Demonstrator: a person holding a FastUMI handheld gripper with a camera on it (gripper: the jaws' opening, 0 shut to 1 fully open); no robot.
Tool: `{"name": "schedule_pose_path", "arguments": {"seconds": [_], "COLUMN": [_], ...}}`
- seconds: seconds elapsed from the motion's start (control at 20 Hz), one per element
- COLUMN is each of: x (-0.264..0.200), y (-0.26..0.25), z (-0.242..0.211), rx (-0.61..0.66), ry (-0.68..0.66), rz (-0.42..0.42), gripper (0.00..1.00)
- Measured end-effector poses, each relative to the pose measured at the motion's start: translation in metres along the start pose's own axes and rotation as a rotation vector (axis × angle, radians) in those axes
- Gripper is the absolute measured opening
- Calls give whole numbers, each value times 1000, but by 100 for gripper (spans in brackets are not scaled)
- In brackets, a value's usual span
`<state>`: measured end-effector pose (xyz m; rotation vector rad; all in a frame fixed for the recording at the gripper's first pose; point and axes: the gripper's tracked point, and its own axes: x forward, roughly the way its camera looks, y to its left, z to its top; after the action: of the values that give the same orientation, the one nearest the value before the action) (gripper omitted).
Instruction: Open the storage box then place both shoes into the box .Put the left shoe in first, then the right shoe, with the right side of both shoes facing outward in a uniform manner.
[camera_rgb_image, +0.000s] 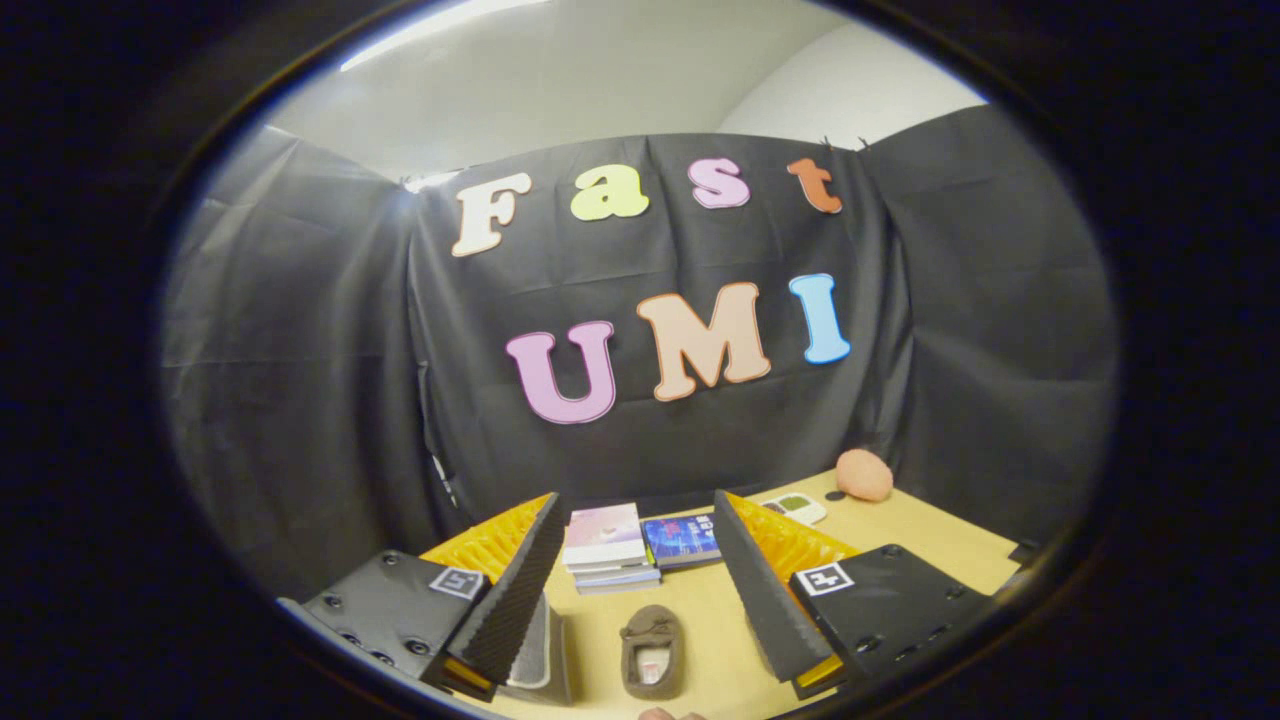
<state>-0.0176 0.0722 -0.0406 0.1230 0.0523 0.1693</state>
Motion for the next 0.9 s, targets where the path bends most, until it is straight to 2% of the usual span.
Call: {"name": "schedule_pose_path", "arguments": {"seconds": [0.4, 0.65, 0.9], "x": [-3, -12, -28], "y": [-13, 8, 26], "z": [-71, -154, -225], "rx": [192, 440, 681], "ry": [162, 392, 586], "rz": [3, 63, 66], "gripper": [96, 97, 98]}}
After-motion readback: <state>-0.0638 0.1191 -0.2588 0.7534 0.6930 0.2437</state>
